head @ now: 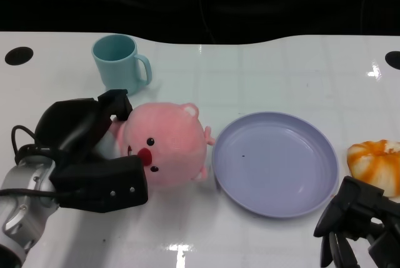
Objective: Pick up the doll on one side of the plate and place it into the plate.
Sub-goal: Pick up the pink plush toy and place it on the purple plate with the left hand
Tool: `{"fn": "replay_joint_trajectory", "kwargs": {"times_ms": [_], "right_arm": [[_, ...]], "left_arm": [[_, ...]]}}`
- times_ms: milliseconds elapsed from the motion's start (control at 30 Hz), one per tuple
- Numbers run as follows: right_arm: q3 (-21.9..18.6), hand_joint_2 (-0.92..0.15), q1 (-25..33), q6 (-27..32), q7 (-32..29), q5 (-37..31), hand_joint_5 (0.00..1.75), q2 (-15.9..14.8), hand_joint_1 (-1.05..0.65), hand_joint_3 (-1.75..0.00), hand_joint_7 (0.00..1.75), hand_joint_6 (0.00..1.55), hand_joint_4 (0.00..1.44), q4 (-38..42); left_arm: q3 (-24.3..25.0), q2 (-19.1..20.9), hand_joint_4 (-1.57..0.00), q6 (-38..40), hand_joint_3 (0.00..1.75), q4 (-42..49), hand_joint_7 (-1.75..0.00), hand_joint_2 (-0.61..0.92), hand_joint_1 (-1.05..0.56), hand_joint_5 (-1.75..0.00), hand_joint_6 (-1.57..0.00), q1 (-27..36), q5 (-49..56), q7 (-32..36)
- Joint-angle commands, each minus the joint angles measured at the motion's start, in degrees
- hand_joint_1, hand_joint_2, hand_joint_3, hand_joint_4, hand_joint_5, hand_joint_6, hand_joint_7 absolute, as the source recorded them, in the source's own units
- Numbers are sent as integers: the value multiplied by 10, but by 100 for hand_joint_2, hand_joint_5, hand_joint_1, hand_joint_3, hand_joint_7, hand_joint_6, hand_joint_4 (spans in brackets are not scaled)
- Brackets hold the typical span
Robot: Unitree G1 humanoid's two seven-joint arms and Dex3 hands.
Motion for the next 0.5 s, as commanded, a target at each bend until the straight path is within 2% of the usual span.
{"fn": "replay_joint_trajectory", "kwargs": {"times_ms": [33, 267, 500], "right_arm": [[-5, -41, 0, -1, 0, 5, 175, -5, -14, -147, 152, 59, 70, 5], [-6, -42, -3, -3, 0, 4, 175, -6, -16, -146, 152, 59, 70, 10], [-2, -42, -1, 0, -3, 1, 175, -3, -16, -145, 152, 59, 70, 8]], "left_arm": [[20, 16, -87, 20, 106, -41, -175, 50, -14, -175, -65, 4, -3, -19], [37, 2, -87, 64, 111, -107, -175, 49, -15, -175, -67, -4, -23, -86], [31, -21, -91, 92, 113, -141, -175, 49, -18, -175, -74, -29, -23, -126]]}}
